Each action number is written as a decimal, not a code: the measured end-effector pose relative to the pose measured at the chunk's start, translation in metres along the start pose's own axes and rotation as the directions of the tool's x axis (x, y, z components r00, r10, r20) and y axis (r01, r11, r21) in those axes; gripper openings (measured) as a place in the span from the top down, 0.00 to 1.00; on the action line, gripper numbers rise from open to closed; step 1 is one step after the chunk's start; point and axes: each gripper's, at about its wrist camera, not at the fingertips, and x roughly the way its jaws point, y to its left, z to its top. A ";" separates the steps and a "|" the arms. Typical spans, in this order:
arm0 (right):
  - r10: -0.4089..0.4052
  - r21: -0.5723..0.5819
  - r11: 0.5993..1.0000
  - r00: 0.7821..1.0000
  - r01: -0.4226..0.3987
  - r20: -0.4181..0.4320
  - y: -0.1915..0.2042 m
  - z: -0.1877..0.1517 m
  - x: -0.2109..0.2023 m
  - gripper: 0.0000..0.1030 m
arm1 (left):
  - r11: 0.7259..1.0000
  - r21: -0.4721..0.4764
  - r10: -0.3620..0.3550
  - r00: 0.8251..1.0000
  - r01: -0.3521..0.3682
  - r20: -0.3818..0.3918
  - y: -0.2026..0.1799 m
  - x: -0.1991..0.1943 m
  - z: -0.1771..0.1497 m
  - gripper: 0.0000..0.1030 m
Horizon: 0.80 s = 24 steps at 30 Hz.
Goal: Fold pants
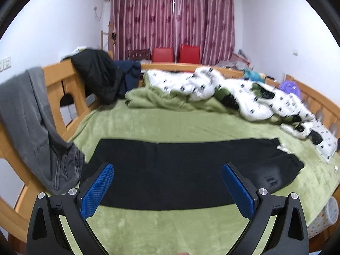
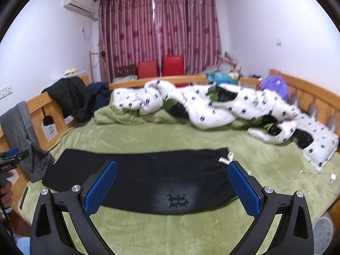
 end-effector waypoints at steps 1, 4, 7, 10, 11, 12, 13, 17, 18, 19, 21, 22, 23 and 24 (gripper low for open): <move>-0.004 0.005 1.000 1.000 0.004 -0.018 -0.003 -0.009 0.009 0.01 | 1.000 -0.013 0.002 1.000 -0.002 -0.023 0.005 0.013 -0.009 0.00; -0.007 0.036 0.999 0.993 0.012 -0.114 -0.019 -0.044 0.064 0.08 | 0.997 -0.071 -0.036 0.991 0.027 -0.126 0.025 0.063 -0.037 0.02; -0.001 0.077 0.997 0.973 0.019 -0.230 -0.036 -0.080 0.120 0.29 | 0.991 -0.132 -0.028 0.980 0.002 -0.195 0.049 0.114 -0.070 0.08; 0.019 0.151 0.988 0.944 0.032 -0.330 -0.059 -0.115 0.172 0.41 | 0.974 -0.226 -0.063 0.964 0.003 -0.258 0.074 0.154 -0.100 0.19; 0.025 0.179 0.983 0.938 0.040 -0.345 -0.065 -0.127 0.186 0.41 | 0.967 -0.255 -0.078 0.960 0.008 -0.268 0.080 0.161 -0.108 0.23; 0.023 0.204 0.978 0.936 0.052 -0.352 -0.071 -0.137 0.197 0.41 | 0.953 -0.302 -0.095 0.955 0.006 -0.281 0.090 0.173 -0.120 0.26; 0.019 0.219 0.974 0.935 0.063 -0.354 -0.071 -0.144 0.204 0.41 | 0.946 -0.323 -0.095 0.953 -0.003 -0.287 0.095 0.177 -0.127 0.26; 0.042 0.304 0.950 0.932 0.075 -0.361 -0.091 -0.162 0.229 0.41 | 0.889 -0.459 -0.145 0.944 -0.007 -0.297 0.116 0.189 -0.150 0.26; 0.048 0.328 0.941 0.929 0.080 -0.366 -0.094 -0.165 0.234 0.41 | 0.874 -0.487 -0.159 0.942 -0.006 -0.296 0.120 0.191 -0.153 0.26; 0.068 0.365 0.928 0.928 0.077 -0.367 -0.097 -0.167 0.237 0.41 | 0.855 -0.518 -0.177 0.941 0.001 -0.289 0.124 0.193 -0.157 0.26; 0.087 0.398 0.916 0.935 0.060 -0.343 -0.102 -0.169 0.243 0.41 | 0.844 -0.537 -0.178 0.943 -0.001 -0.282 0.127 0.195 -0.163 0.26; 0.087 0.396 0.917 0.942 0.052 -0.325 -0.102 -0.169 0.245 0.41 | 0.844 -0.536 -0.175 0.949 0.008 -0.262 0.126 0.195 -0.166 0.26; 0.087 0.392 0.919 0.948 0.042 -0.305 -0.101 -0.170 0.246 0.41 | 0.849 -0.528 -0.161 0.957 0.009 -0.242 0.125 0.194 -0.169 0.26; 0.078 0.390 0.920 0.951 0.048 -0.300 -0.100 -0.173 0.248 0.41 | 0.851 -0.525 -0.150 0.958 -0.002 -0.246 0.124 0.196 -0.168 0.30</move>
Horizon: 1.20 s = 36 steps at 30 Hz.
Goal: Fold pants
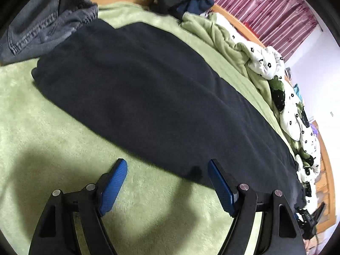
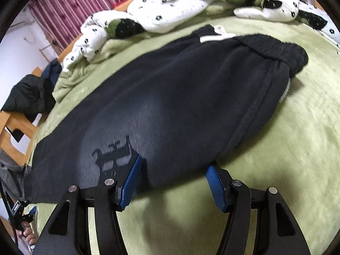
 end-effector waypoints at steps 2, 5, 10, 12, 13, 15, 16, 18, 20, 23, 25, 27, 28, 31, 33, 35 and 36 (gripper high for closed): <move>-0.007 0.021 1.000 1.000 0.007 -0.001 0.002 -0.001 0.003 0.46 | 1.000 0.006 0.012 1.000 -0.012 0.014 -0.004 0.001 0.000 0.31; 0.030 -0.011 0.999 0.999 -0.030 0.011 0.010 0.007 0.006 0.74 | 0.999 0.043 0.026 1.000 -0.026 0.008 -0.010 0.011 0.012 0.61; 0.055 -0.057 0.997 0.994 -0.050 0.094 0.032 0.027 -0.020 0.84 | 1.000 0.006 0.030 0.999 -0.030 0.026 -0.008 -0.002 0.036 0.92; 0.067 -0.104 0.993 0.989 -0.054 0.130 0.047 0.041 -0.033 0.85 | 0.997 0.066 0.034 0.995 -0.041 0.096 -0.023 -0.023 0.046 0.91; 0.067 -0.118 0.992 0.988 -0.051 0.139 0.051 0.047 -0.036 0.85 | 0.993 0.106 0.037 0.990 -0.052 0.136 -0.035 -0.033 0.054 0.91; 0.069 -0.143 0.989 0.985 -0.047 0.158 0.062 0.064 -0.038 0.85 | 0.983 0.169 0.043 0.980 -0.077 0.195 -0.057 -0.042 0.069 0.91; 0.074 -0.150 0.987 0.983 -0.049 0.166 0.067 0.074 -0.037 0.85 | 0.976 0.195 0.047 0.974 -0.092 0.221 -0.068 -0.043 0.078 0.92; 0.081 -0.159 0.986 0.981 -0.053 0.174 0.073 0.091 -0.034 0.85 | 0.967 0.229 0.052 0.964 -0.114 0.261 -0.087 -0.040 0.100 0.92; 0.088 -0.158 0.986 0.979 -0.059 0.183 0.078 0.109 -0.027 0.85 | 0.962 0.243 0.057 0.960 -0.127 0.274 -0.102 -0.028 0.121 0.92; 0.097 -0.172 0.983 0.977 -0.065 0.189 0.083 0.131 -0.006 0.85 | 0.955 0.251 0.076 0.951 -0.156 0.301 -0.118 0.000 0.147 0.92; 0.089 -0.183 0.982 0.979 -0.055 0.183 0.088 0.141 0.013 0.85 | 0.949 0.259 0.095 0.947 -0.179 0.307 -0.122 0.022 0.158 0.92; 0.073 -0.194 0.980 0.982 -0.039 0.172 0.092 0.149 0.035 0.85 | 0.949 0.250 0.112 0.949 -0.190 0.295 -0.123 0.049 0.170 0.92; 0.060 -0.198 0.980 0.985 -0.026 0.164 0.094 0.153 0.049 0.85 | 0.951 0.241 0.122 0.951 -0.194 0.285 -0.123 0.061 0.174 0.91; 0.013 -0.198 0.980 0.990 0.015 0.140 0.100 0.162 0.087 0.85 | 0.946 0.235 0.161 0.952 -0.224 0.261 -0.127 0.096 0.182 0.91; -0.024 -0.202 0.978 0.993 0.047 0.116 0.101 0.165 0.110 0.82 | 0.934 0.238 0.202 0.945 -0.265 0.258 -0.129 0.112 0.185 0.91; -0.041 -0.198 0.978 0.995 0.058 0.090 0.099 0.166 0.123 0.72 | 0.931 0.232 0.231 0.946 -0.283 0.228 -0.130 0.123 0.187 0.87; -0.030 -0.192 0.980 0.997 0.044 0.073 0.098 0.166 0.124 0.67 | 0.937 0.233 0.219 0.957 -0.260 0.189 -0.129 0.125 0.188 0.78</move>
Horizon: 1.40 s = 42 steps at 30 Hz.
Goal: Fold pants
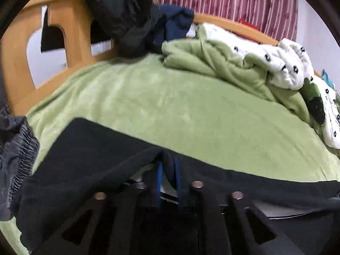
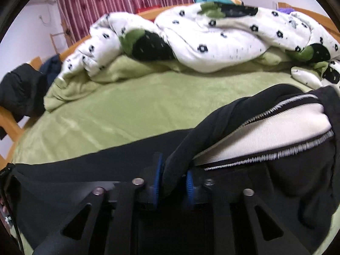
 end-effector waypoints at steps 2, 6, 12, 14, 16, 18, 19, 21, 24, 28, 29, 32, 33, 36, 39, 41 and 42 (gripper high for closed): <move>0.019 0.019 1.000 1.000 -0.019 -0.002 -0.002 0.000 -0.007 0.56 | 0.998 -0.011 -0.062 0.998 0.062 -0.015 0.001 -0.007 -0.001 0.68; 0.035 -0.007 0.999 0.998 -0.035 0.046 0.000 -0.016 -0.054 0.47 | 0.997 0.004 -0.073 0.997 0.073 0.016 0.009 -0.051 -0.016 0.36; -0.009 -0.014 1.000 0.999 0.010 0.042 -0.027 -0.068 -0.120 0.33 | 0.984 -0.041 -0.176 0.983 0.173 -0.056 0.051 -0.111 -0.090 0.27; -0.027 0.022 0.999 0.999 0.026 0.022 -0.045 -0.090 -0.132 0.33 | 0.975 -0.094 -0.211 0.973 0.203 -0.092 0.068 -0.114 -0.115 0.27; -0.029 0.059 0.998 1.000 0.029 -0.005 -0.063 -0.109 -0.138 0.33 | 0.958 -0.165 -0.257 0.956 0.233 -0.142 0.085 -0.111 -0.141 0.27; -0.028 0.098 0.995 0.999 0.031 -0.031 -0.078 -0.125 -0.139 0.33 | 0.931 -0.257 -0.306 0.938 0.259 -0.164 0.099 -0.103 -0.159 0.27; -0.025 0.114 0.993 0.999 0.029 -0.040 -0.083 -0.129 -0.139 0.33 | 0.919 -0.290 -0.322 0.934 0.269 -0.157 0.103 -0.099 -0.161 0.27; 0.000 0.159 0.987 0.998 0.009 -0.055 -0.093 -0.134 -0.134 0.33 | 0.899 -0.326 -0.346 0.930 0.292 -0.123 0.106 -0.094 -0.156 0.27; 0.035 0.219 0.976 0.998 -0.023 -0.049 -0.099 -0.132 -0.125 0.33 | 0.885 -0.368 -0.348 0.931 0.287 -0.111 0.107 -0.078 -0.144 0.29; 0.063 0.279 0.959 0.998 -0.053 -0.025 -0.101 -0.118 -0.101 0.33 | 0.857 -0.424 -0.353 0.933 0.293 -0.067 0.108 -0.059 -0.130 0.35; 0.062 0.293 0.955 0.998 -0.050 -0.032 -0.102 -0.114 -0.092 0.34 | 0.861 -0.422 -0.343 0.937 0.284 -0.069 0.106 -0.055 -0.126 0.39; 0.035 0.327 0.945 0.999 -0.026 -0.022 -0.105 -0.096 -0.069 0.46 | 0.880 -0.428 -0.265 0.961 0.207 -0.081 0.105 -0.039 -0.114 0.76; 0.015 0.334 0.942 1.000 -0.005 -0.028 -0.107 -0.087 -0.060 0.51 | 0.872 -0.445 -0.269 0.959 0.202 -0.092 0.106 -0.034 -0.111 0.79; 0.027 0.372 0.928 0.999 -0.012 -0.034 -0.113 -0.069 -0.042 0.71 | 0.854 -0.473 -0.292 0.952 0.216 -0.092 0.108 -0.026 -0.104 0.86; 0.012 0.384 0.923 1.000 -0.008 -0.007 -0.112 -0.063 -0.050 0.79 | 0.904 -0.389 -0.227 0.971 0.180 -0.080 0.098 -0.041 -0.104 0.88; 0.024 0.391 0.920 0.999 -0.039 0.043 -0.109 -0.061 -0.072 0.81 | 0.917 -0.357 -0.214 0.975 0.177 -0.066 0.097 -0.055 -0.104 0.89; 0.051 0.391 0.917 0.996 -0.075 0.071 -0.109 -0.061 -0.085 0.81 | 0.915 -0.351 -0.233 0.971 0.200 -0.053 0.099 -0.068 -0.105 0.89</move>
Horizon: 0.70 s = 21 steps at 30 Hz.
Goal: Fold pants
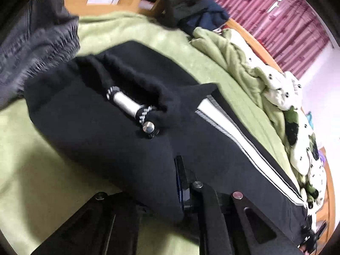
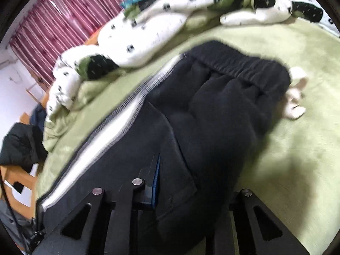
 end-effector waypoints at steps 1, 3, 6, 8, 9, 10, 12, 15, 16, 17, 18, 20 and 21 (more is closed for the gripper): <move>0.019 0.000 1.000 1.000 -0.019 0.014 0.001 -0.001 -0.011 0.82 | 1.000 0.004 -0.017 1.000 0.017 -0.001 0.001 -0.009 -0.001 0.89; 0.027 -0.012 1.000 0.999 -0.027 0.024 0.001 -0.003 -0.028 0.82 | 0.999 0.028 -0.025 1.000 0.025 -0.012 -0.002 -0.025 -0.007 0.89; 0.008 -0.025 1.000 1.000 -0.008 0.015 -0.017 -0.016 -0.059 0.82 | 0.993 0.113 -0.016 0.999 0.020 -0.038 -0.006 -0.053 -0.030 0.89; 0.005 -0.001 1.000 1.000 -0.005 -0.002 -0.036 -0.025 -0.077 0.82 | 0.988 0.149 -0.027 0.997 0.037 -0.072 -0.003 -0.070 -0.048 0.89; 0.006 0.005 1.000 1.000 -0.006 -0.009 -0.046 -0.030 -0.085 0.82 | 0.986 0.163 -0.032 0.996 0.045 -0.085 -0.002 -0.076 -0.057 0.89; 0.002 0.007 1.000 1.000 -0.002 -0.014 -0.057 -0.036 -0.097 0.82 | 0.981 0.185 -0.037 0.994 0.055 -0.101 0.001 -0.086 -0.069 0.89; -0.004 -0.002 1.000 1.000 0.004 -0.017 -0.078 -0.047 -0.119 0.82 | 0.975 0.216 -0.037 0.992 0.062 -0.118 0.005 -0.100 -0.090 0.89; -0.016 -0.021 1.000 0.999 0.015 -0.032 -0.100 -0.063 -0.138 0.81 | 0.966 0.251 -0.029 0.993 0.057 -0.117 0.010 -0.116 -0.116 0.88; -0.019 -0.019 1.000 0.999 0.018 -0.041 -0.105 -0.067 -0.139 0.80 | 0.966 0.252 -0.025 0.993 0.053 -0.112 0.010 -0.116 -0.120 0.88; -0.018 -0.018 1.000 0.999 0.018 -0.048 -0.109 -0.071 -0.139 0.78 | 0.967 0.251 -0.020 0.994 0.047 -0.109 0.011 -0.117 -0.124 0.87; -0.021 -0.022 1.000 0.998 0.019 -0.057 -0.113 -0.075 -0.138 0.77 | 0.969 0.245 -0.013 0.994 0.039 -0.108 0.013 -0.116 -0.126 0.84; -0.056 -0.035 0.998 0.995 0.053 -0.080 -0.115 -0.078 -0.135 0.70 | 0.972 0.234 0.009 0.992 0.021 -0.127 0.014 -0.112 -0.129 0.80; -0.063 -0.036 0.998 0.995 0.060 -0.081 -0.117 -0.078 -0.139 0.64 | 0.973 0.230 0.023 0.990 0.011 -0.141 0.014 -0.113 -0.129 0.73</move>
